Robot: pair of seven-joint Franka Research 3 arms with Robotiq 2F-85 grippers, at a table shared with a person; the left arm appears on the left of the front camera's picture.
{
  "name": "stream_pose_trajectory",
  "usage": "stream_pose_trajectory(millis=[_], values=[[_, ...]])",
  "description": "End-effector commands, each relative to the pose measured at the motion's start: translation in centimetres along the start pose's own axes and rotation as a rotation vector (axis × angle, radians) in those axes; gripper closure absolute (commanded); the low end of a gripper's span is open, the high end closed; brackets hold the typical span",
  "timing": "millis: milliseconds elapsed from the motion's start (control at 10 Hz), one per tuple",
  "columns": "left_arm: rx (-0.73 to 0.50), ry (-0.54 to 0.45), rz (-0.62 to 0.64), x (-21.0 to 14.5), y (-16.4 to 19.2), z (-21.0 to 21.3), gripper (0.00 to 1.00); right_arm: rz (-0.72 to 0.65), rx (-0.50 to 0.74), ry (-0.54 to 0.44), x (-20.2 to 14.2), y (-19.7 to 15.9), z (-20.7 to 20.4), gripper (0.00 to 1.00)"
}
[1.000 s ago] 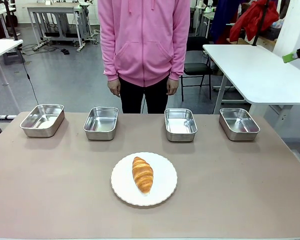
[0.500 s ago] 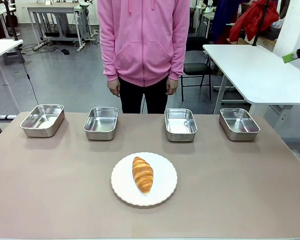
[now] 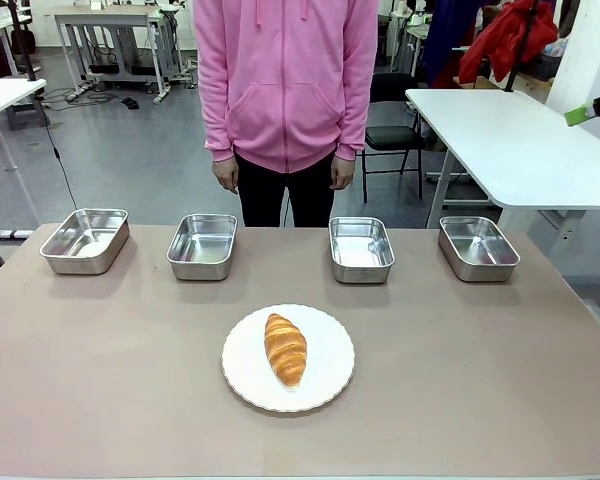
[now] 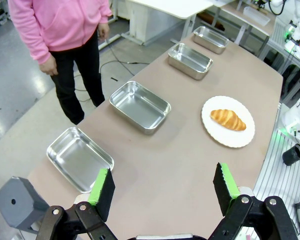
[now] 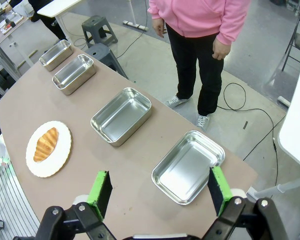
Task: Place the bread in the container.
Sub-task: Place the Butter Roll into the Airtight Container indicated by the human.
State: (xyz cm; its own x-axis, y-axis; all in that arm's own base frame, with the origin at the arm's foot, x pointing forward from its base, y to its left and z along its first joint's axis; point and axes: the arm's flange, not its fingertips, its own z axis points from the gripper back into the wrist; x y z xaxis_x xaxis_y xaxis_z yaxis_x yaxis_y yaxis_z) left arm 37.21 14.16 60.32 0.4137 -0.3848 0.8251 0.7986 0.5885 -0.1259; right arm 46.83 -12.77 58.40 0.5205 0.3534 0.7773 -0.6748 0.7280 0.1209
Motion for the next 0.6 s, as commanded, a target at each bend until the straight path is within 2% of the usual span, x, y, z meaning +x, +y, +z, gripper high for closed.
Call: stream_pose_trajectory(millis=[0,500], values=[[-0.009,-0.006,-0.001,0.01,-0.01,0.16,0.0,0.003,0.003,-0.009,0.08,0.11,-0.01,0.0],[-0.009,-0.006,-0.001,0.01,-0.01,0.16,0.0,0.003,0.003,-0.009,0.08,0.11,-0.01,0.0]])
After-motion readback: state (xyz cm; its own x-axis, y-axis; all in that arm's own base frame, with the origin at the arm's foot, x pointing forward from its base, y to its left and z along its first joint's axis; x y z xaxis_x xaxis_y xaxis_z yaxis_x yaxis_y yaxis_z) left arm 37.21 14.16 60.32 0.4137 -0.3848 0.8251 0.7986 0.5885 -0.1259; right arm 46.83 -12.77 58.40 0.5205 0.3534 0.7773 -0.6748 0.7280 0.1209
